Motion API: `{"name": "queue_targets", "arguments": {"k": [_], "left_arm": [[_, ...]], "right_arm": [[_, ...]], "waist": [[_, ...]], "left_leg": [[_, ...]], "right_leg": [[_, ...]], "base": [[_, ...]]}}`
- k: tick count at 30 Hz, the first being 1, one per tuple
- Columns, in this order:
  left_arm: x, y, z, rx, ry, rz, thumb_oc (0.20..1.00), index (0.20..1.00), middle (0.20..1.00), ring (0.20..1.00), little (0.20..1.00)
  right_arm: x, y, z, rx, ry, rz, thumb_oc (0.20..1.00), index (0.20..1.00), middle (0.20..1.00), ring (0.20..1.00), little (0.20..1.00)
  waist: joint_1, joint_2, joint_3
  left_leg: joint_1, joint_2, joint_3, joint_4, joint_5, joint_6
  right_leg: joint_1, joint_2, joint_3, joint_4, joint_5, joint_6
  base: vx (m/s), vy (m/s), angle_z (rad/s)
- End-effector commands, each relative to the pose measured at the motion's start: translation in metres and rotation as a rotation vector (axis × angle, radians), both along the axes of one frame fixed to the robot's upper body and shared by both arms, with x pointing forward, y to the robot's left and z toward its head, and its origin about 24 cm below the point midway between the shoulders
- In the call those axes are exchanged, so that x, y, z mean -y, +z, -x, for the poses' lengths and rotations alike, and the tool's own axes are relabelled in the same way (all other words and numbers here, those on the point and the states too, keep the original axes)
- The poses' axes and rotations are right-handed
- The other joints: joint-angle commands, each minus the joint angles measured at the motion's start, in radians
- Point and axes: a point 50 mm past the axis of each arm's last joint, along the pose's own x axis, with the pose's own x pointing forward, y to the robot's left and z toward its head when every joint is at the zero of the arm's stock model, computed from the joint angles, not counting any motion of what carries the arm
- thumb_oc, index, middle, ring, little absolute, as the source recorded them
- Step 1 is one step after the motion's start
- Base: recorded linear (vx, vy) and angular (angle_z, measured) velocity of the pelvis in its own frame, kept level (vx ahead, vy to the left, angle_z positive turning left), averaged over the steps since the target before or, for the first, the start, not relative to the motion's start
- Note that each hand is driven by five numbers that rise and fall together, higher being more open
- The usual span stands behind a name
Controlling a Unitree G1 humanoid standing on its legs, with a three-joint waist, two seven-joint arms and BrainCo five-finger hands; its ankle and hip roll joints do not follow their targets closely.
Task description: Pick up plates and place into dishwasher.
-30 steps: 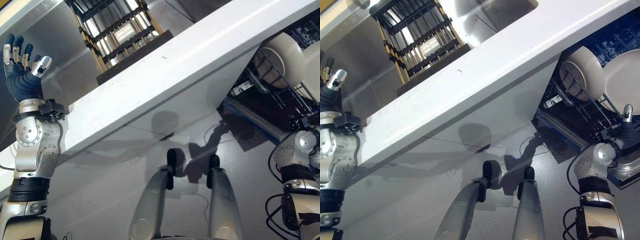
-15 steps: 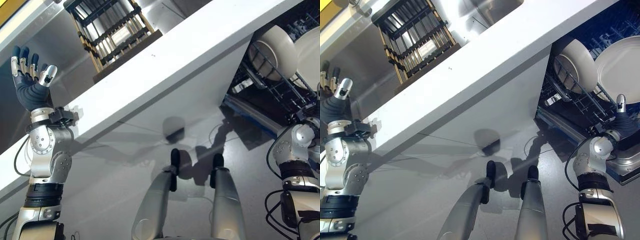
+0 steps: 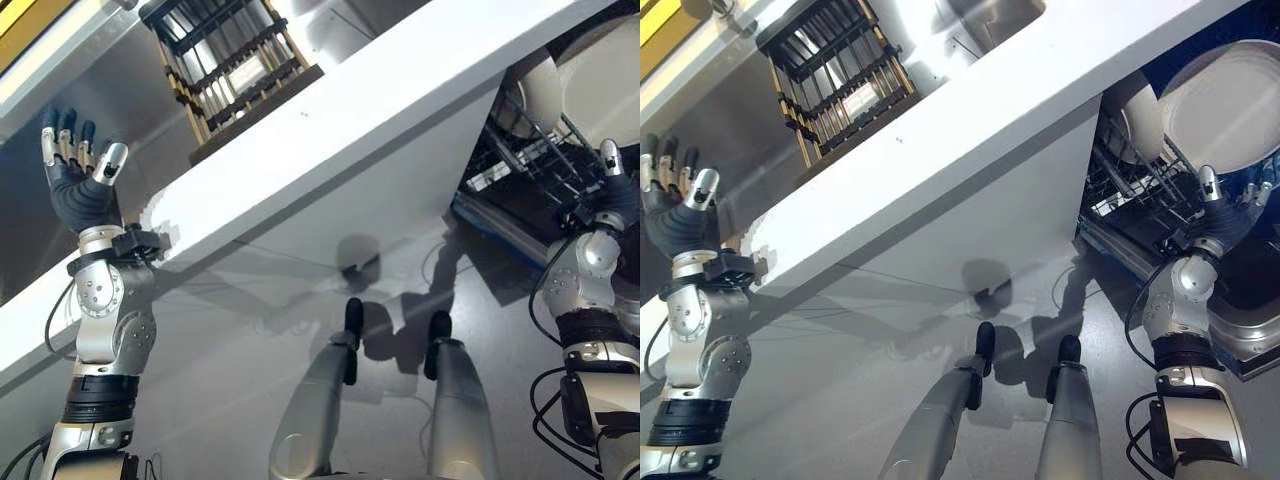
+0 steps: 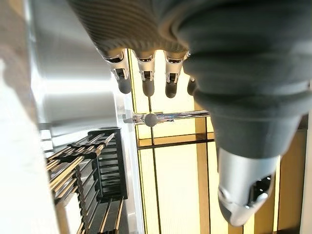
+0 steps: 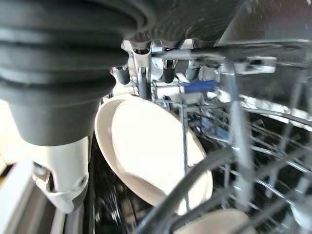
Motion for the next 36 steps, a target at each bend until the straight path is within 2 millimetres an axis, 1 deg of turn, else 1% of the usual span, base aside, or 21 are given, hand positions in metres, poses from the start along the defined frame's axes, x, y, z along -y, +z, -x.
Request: {"name": "queue_targets", "arguments": {"k": [1, 6, 13, 18, 23, 30, 32, 36], "left_arm": [[0.02, -0.057, -0.001, -0.214, -0.079, 0.076, 1.0, 1.0, 1.0, 1.0, 1.0], [0.019, -0.06, 0.003, -0.217, -0.08, 0.085, 1.0, 1.0, 1.0, 1.0, 1.0], [0.017, -0.063, 0.008, -0.219, -0.085, 0.099, 1.0, 1.0, 1.0, 1.0, 1.0], [0.014, -0.067, 0.012, -0.221, -0.084, 0.111, 1.0, 1.0, 1.0, 1.0, 1.0], [0.012, -0.071, 0.017, -0.226, -0.086, 0.12, 1.0, 1.0, 1.0, 1.0, 1.0], [0.014, -0.073, 0.02, -0.222, -0.096, 0.134, 1.0, 1.0, 1.0, 1.0, 1.0], [0.015, -0.072, 0.021, -0.219, -0.103, 0.134, 1.0, 1.0, 1.0, 1.0, 1.0], [0.017, -0.071, 0.021, -0.214, -0.113, 0.139, 1.0, 1.0, 1.0, 1.0, 1.0]], "right_arm": [[-0.045, 0.061, -0.024, 0.153, 0.2, 0.146, 1.0, 1.0, 1.0, 1.0, 1.0], [-0.047, 0.065, -0.026, 0.161, 0.226, 0.155, 1.0, 1.0, 1.0, 1.0, 1.0], [-0.046, 0.071, -0.025, 0.191, 0.28, 0.17, 1.0, 1.0, 1.0, 1.0, 1.0], [-0.047, 0.082, -0.026, 0.214, 0.316, 0.219, 1.0, 1.0, 1.0, 1.0, 1.0], [-0.041, 0.093, -0.024, 0.231, 0.303, 0.236, 1.0, 1.0, 1.0, 1.0, 1.0], [-0.027, 0.11, -0.02, 0.262, 0.252, 0.225, 1.0, 1.0, 1.0, 1.0, 1.0], [-0.021, 0.115, -0.018, 0.26, 0.204, 0.213, 1.0, 1.0, 1.0, 1.0, 1.0], [-0.01, 0.114, -0.015, 0.223, 0.072, 0.192, 1.0, 1.0, 1.0, 1.0, 1.0]], "waist": [[0.049, -0.039, 0.065], [0.067, -0.033, 0.065], [0.084, -0.02, 0.065], [0.096, -0.005, 0.065], [0.102, 0.008, 0.058], [0.1, 0.031, 0.054], [0.096, 0.037, 0.054], [0.084, 0.04, 0.055]], "left_leg": [[-0.045, -0.058, 0.038, 0.242, -0.061, 0.084], [-0.005, -0.054, 0.019, 0.203, -0.034, 0.079], [0.035, -0.05, 0.002, 0.169, -0.004, 0.073], [0.061, -0.052, -0.006, 0.149, 0.017, 0.07], [0.069, -0.052, -0.008, 0.14, 0.034, 0.066], [0.069, -0.054, -0.004, 0.119, 0.043, 0.065], [0.07, -0.052, 0.004, 0.109, 0.04, 0.065], [0.073, -0.053, 0.016, 0.111, 0.032, 0.066]], "right_leg": [[0.037, 0.009, -0.003, -0.245, 0.19, 0.022], [0.079, 0.004, -0.025, -0.265, 0.186, 0.017], [0.122, -0.002, -0.053, -0.271, 0.173, 0.01], [0.148, -0.009, -0.07, -0.278, 0.167, 0.005], [0.157, -0.015, -0.078, -0.277, 0.161, 0.002], [0.144, -0.02, -0.075, -0.279, 0.162, 0.003], [0.141, -0.021, -0.072, -0.285, 0.165, 0.004], [0.142, -0.021, -0.063, -0.299, 0.171, 0.004]], "base": [[0.02, 0.001, 0.11], [0.02, -0.004, 0.12], [0.01, -0.007, 0.19], [0.0, 0.01, 0.07], [0.01, 0.015, 0.03], [-0.03, 0.025, 0.05], [-0.05, 0.019, -0.25], [-0.04, 0.015, 0.49]]}}
